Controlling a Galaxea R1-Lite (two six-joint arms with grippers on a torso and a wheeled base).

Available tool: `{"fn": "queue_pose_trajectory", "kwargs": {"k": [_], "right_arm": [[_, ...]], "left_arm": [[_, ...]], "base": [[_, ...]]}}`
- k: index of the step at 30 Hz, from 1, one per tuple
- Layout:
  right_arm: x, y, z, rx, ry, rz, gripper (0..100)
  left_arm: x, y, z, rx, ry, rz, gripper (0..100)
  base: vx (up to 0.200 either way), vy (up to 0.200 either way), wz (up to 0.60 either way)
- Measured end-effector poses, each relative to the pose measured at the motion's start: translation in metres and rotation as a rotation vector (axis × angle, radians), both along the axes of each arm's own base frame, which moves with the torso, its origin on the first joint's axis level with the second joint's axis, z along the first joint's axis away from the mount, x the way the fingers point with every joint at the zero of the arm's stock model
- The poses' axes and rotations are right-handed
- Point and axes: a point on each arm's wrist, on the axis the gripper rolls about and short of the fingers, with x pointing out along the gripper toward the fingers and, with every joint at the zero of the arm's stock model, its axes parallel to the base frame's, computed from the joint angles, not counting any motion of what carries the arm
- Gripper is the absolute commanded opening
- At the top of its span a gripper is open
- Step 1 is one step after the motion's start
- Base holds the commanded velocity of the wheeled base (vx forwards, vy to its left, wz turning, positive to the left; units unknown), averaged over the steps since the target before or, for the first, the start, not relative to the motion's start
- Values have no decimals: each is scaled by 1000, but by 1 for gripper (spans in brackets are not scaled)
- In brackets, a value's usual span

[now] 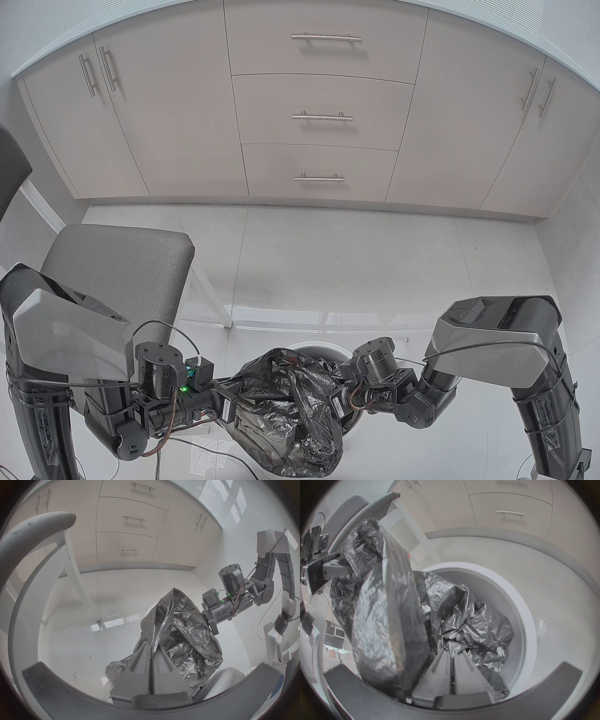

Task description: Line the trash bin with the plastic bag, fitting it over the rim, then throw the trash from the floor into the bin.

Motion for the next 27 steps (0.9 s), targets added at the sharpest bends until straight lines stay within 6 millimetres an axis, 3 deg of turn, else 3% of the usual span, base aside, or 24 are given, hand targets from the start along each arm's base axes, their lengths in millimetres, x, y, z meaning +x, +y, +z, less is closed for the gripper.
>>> {"fn": "queue_pose_trajectory", "kwargs": {"k": [1, 2, 11, 27], "right_arm": [[0, 0, 0, -6, 8, 0, 0], [-2, -2, -2, -26, 35, 3, 100], [-6, -5, 4, -37, 70, 26, 100], [-39, -30, 58, 64, -46, 20, 100]], "left_arm": [[0, 0, 0, 0, 0, -1, 0], [0, 0, 0, 1, 1, -2, 0], [0, -1, -1, 2, 3, -4, 0], [0, -1, -1, 1, 4, -3, 0]], "base": [[0, 0, 0], [0, 0, 0], [0, 0, 0], [0, 0, 0]]}}
